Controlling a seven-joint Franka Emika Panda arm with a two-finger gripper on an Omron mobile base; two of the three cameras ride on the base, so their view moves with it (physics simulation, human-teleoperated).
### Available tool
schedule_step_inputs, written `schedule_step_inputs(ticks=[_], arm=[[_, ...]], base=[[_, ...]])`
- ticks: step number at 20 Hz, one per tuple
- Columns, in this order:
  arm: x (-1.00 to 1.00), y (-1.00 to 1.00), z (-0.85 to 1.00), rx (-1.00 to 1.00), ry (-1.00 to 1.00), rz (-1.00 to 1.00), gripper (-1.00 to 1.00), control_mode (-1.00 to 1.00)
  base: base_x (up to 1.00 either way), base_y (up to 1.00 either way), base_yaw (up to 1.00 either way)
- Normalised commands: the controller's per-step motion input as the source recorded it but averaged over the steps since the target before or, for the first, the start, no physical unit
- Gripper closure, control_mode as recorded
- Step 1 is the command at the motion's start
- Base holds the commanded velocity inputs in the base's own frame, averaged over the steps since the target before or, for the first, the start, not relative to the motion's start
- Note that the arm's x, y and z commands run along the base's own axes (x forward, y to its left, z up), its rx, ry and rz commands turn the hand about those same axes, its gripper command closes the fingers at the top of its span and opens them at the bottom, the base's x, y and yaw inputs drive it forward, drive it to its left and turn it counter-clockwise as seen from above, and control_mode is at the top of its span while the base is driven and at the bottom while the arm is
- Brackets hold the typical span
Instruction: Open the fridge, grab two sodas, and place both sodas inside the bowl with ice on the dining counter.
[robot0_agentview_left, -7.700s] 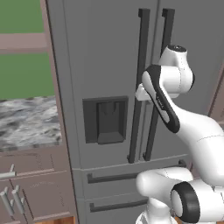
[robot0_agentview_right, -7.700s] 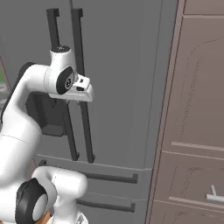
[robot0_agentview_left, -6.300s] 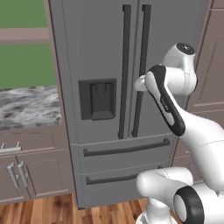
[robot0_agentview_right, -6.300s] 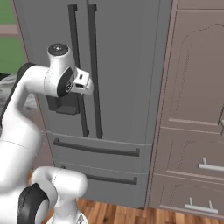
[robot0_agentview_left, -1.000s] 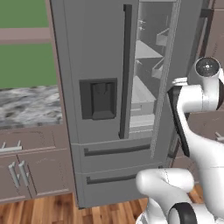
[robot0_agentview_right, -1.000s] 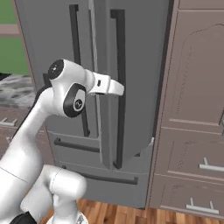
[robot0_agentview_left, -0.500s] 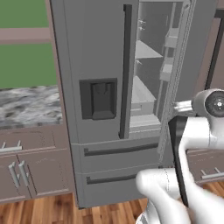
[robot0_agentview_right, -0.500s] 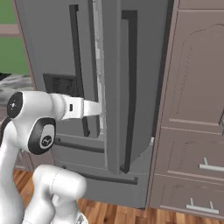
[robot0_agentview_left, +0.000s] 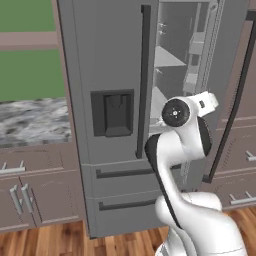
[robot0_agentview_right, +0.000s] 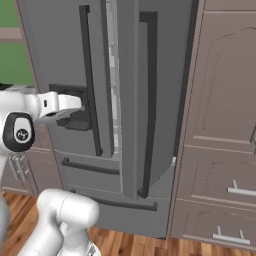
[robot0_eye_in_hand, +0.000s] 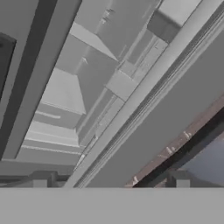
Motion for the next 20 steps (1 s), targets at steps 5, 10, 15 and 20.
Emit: schedule_step_inputs(ticks=[5,10,15,20], arm=[[0.98,0.04,0.13,-0.13,0.22,-0.05,-1.00,-1.00],[1.00,-0.34,0.00,-0.07,0.18,0.00,-1.00,-1.00],[0.77,-0.71,0.00,-0.07,0.19,-0.06,-1.00,-1.00],[0.14,-1.00,-0.03,-0.02,0.15,-0.14,-1.00,-1.00]], base=[[0.00,0.00,0.00],[0.00,0.00,0.00],[0.00,0.00,0.00],[0.00,0.00,0.00]])
